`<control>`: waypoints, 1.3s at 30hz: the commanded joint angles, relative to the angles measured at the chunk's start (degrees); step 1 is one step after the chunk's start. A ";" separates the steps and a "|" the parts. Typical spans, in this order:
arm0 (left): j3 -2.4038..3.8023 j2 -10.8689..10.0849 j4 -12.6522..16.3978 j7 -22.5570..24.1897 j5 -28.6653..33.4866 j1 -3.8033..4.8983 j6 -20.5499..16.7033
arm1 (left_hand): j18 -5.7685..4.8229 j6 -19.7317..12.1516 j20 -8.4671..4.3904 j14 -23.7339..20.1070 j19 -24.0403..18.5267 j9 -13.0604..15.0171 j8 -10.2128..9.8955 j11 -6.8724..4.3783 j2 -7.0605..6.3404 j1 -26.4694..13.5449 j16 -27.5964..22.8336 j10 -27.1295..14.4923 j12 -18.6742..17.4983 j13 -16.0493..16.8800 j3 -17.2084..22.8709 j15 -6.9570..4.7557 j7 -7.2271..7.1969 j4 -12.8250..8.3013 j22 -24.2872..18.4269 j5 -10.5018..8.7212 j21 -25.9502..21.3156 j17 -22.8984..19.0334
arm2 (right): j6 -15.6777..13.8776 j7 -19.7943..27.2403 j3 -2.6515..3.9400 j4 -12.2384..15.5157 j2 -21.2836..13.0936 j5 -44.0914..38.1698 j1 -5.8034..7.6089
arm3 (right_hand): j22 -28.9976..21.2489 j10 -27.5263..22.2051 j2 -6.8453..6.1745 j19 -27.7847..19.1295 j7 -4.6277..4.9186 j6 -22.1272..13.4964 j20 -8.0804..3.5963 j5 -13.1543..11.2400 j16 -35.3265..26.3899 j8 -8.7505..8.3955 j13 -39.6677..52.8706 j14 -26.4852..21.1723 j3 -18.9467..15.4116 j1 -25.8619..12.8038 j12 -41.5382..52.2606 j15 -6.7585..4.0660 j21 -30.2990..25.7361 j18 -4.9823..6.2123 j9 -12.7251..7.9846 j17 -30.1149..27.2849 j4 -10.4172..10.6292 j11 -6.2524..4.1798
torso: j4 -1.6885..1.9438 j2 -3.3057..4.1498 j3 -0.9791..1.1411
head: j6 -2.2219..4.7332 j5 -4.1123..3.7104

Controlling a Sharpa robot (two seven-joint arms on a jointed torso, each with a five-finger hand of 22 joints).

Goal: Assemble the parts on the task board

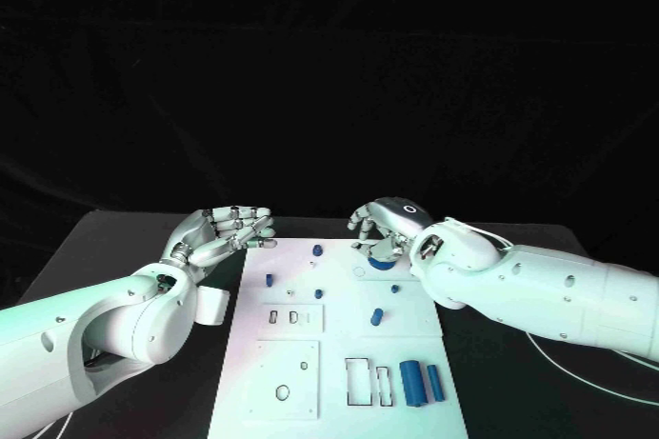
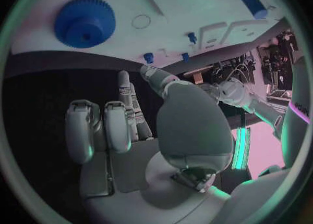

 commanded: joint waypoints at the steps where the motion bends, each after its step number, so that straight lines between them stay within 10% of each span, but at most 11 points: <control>1: 0.05 0.10 -0.07 0.16 0.48 0.10 1.05 | 0.63 -0.17 -0.01 -0.16 0.46 0.03 -0.34 0.23 -0.02 0.50 -0.35 0.08 -0.29 -0.08 0.26 0.04 0.31 -0.06 0.07 -0.17 0.25 0.07 | 4.48 -0.82 0.07 2.68 -3.64 9.67 0.41 | 6.19 7.34 -1.42 1.34 -1.38 0.23 -1.05 1.26 0.94 0.65 4.68 2.59 -1.54 0.38 6.85 -1.72 1.20 -1.32 0.42 1.14 -0.25 -1.65 | -0.65 -0.53 0.16 | 0.12 -0.13; 5: 0.04 0.19 -0.27 0.09 0.52 0.10 1.22 | 0.63 -0.17 -0.01 -0.16 0.46 0.03 -0.34 0.23 -0.02 0.50 -0.35 0.08 -0.29 -0.08 0.26 0.04 0.31 -0.06 0.07 -0.17 0.25 0.07 | 7.92 -1.53 0.11 4.08 -7.06 14.19 0.68 | 9.41 6.10 -0.72 3.28 -1.45 -3.53 -1.56 2.61 4.06 3.66 46.26 3.71 -5.43 0.26 48.30 -1.83 3.25 -2.10 2.71 6.92 1.42 -1.72 | -0.91 -0.67 0.32 | 0.09 -0.09; 9: 0.04 0.36 -0.53 0.03 0.53 0.09 1.37 | 0.63 -0.17 -0.01 -0.16 0.46 0.03 -0.34 0.23 -0.02 0.50 -0.35 0.08 -0.29 -0.08 0.26 0.04 0.31 -0.06 0.07 -0.17 0.25 0.07 | 9.49 -1.94 0.12 4.42 -8.68 16.14 0.78 | 11.59 9.49 -0.43 4.72 -0.80 -6.07 -1.01 4.48 6.03 6.34 64.56 4.33 -7.44 0.27 66.63 -0.98 4.65 -2.60 4.19 11.07 3.07 -0.94 | -1.13 -0.70 0.47 | 0.06 -0.01; 39: 0.03 0.76 -1.18 -0.27 0.54 0.08 1.90 | 0.63 -0.16 -0.02 -0.18 0.45 0.04 -0.34 0.22 -0.02 0.57 -0.37 0.11 -0.31 -0.08 0.32 0.04 0.27 -0.11 0.08 -0.17 0.27 0.09 | 7.97 -2.54 -0.49 -3.16 -1.64 14.39 -0.78 | 13.81 12.53 0.35 6.25 -0.02 -9.24 -0.08 4.51 8.06 9.13 71.86 5.21 -9.43 1.46 73.86 -0.23 6.13 -3.18 5.08 16.12 4.89 0.00 | -0.63 -0.19 0.61 | -0.49 0.24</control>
